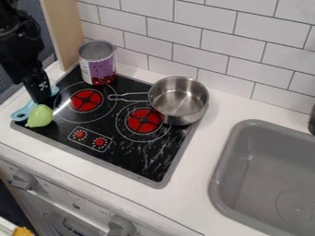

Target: Move the silver pot to the bottom right of the stove

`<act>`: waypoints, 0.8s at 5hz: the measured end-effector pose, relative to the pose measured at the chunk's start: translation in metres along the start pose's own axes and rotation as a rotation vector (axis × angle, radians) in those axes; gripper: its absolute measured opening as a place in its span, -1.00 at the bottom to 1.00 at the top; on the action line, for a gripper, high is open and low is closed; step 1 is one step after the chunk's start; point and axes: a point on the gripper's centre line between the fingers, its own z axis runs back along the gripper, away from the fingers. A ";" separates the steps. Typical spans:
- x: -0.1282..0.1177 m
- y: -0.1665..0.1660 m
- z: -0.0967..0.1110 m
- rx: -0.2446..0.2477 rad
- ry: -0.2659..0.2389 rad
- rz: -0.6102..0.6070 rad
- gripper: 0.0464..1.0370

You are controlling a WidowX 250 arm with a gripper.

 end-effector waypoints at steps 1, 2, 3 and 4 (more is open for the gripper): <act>-0.001 -0.005 -0.007 -0.032 0.016 0.007 0.93; 0.015 -0.027 -0.008 -0.090 0.018 -0.009 0.93; 0.032 -0.045 -0.008 -0.123 0.009 -0.026 0.93; 0.057 -0.058 -0.003 -0.140 -0.028 -0.012 0.93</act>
